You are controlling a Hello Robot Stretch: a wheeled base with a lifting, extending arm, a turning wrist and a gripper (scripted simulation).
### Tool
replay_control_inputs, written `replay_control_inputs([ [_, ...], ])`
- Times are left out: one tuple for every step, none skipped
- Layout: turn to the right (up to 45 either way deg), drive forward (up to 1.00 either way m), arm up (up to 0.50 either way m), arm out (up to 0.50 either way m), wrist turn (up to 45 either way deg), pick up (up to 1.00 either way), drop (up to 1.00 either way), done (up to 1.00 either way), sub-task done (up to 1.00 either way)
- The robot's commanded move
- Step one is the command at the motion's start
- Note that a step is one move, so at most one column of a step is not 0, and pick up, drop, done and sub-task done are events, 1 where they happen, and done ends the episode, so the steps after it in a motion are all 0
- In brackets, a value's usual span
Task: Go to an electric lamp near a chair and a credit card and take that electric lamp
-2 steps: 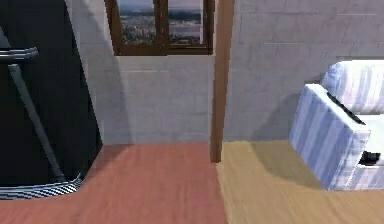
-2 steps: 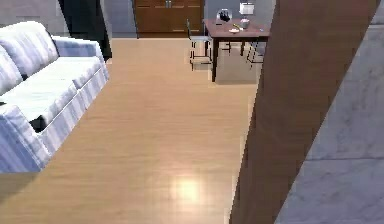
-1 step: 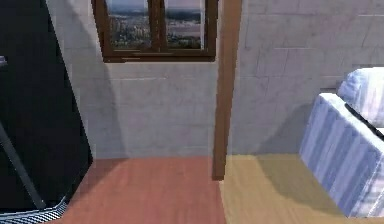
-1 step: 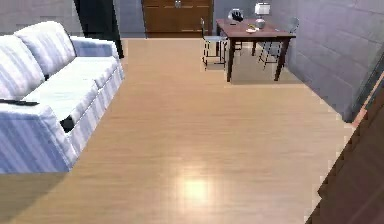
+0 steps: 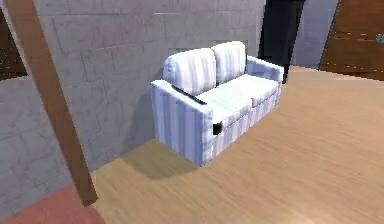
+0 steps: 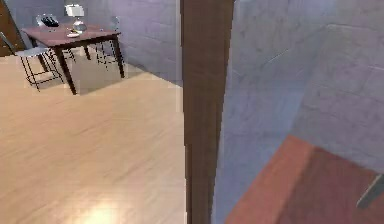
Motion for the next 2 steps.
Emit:
replay_control_inputs([
  [27.0, 0.0, 0.0, 0.0, 0.0, 0.0, 0.0, 0.0, 0.0],
  [0.0, 0.6, 0.0, 0.0, 0.0, 0.0, 0.0, 0.0, 0.0],
])
